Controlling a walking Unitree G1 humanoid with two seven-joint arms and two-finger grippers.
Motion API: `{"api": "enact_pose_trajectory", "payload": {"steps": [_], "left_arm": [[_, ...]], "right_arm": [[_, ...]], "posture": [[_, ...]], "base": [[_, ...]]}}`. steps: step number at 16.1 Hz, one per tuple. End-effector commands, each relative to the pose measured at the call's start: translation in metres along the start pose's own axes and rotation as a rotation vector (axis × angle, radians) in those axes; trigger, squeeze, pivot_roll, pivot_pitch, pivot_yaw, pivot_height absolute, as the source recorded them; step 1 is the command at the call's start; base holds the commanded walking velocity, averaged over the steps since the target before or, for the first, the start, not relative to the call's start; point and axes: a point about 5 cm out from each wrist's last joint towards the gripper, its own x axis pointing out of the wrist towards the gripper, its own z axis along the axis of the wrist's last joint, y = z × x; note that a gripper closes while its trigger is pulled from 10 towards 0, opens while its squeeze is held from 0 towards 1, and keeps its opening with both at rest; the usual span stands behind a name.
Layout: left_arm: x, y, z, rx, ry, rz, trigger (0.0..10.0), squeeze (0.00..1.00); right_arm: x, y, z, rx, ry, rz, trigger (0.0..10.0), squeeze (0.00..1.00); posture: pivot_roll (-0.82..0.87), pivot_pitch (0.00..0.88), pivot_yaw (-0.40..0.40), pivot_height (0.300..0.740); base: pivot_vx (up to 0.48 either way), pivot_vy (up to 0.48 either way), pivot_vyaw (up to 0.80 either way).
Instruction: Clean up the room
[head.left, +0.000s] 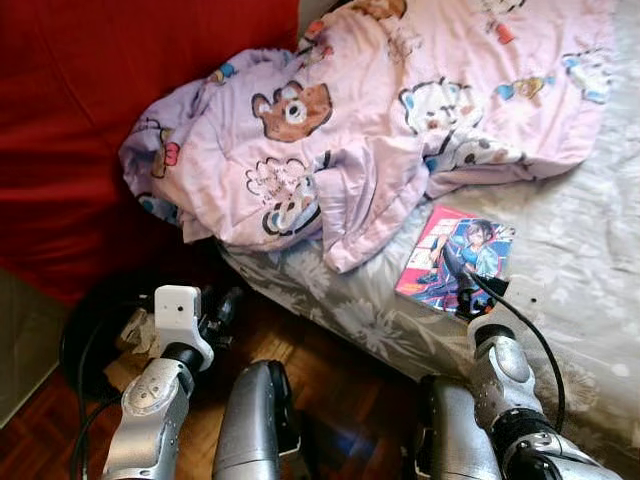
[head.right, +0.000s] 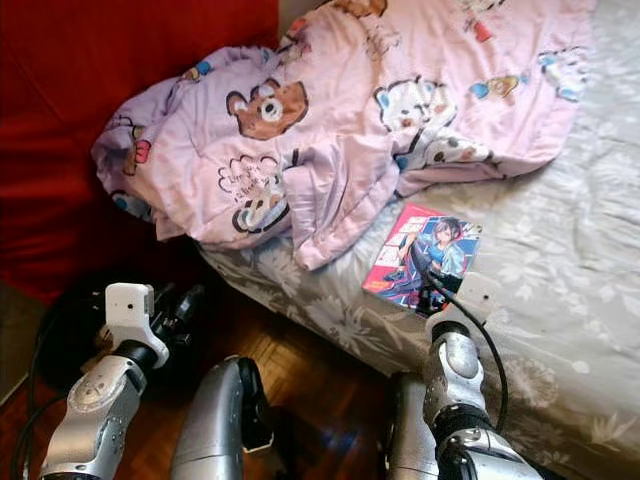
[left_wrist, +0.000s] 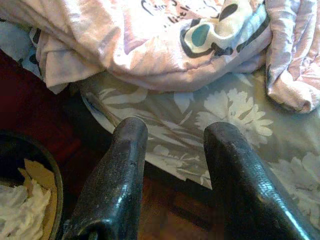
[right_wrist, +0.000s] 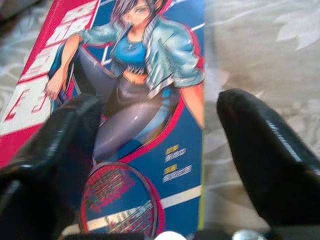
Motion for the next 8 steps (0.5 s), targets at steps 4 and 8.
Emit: {"api": "enact_pose_trajectory", "payload": {"steps": [4, 8], "left_arm": [[-0.0087, 0.0075, -0.0048, 0.02, 0.038, 0.014, 10.0, 0.0], [-0.0094, 0.0083, -0.003, 0.026, 0.041, 0.011, 10.0, 0.0]], "right_arm": [[-0.0092, -0.004, -0.0205, 0.001, 0.074, -0.002, 10.0, 0.0], [-0.0098, -0.0033, -0.0215, 0.02, 0.074, 0.006, 10.0, 0.0]], "posture": [[0.12, 0.278, 0.105, 0.581], [0.13, 0.284, 0.11, 0.581]], "base": [[0.0, 0.0, 0.0], [0.0, 0.0, 0.0]]}}
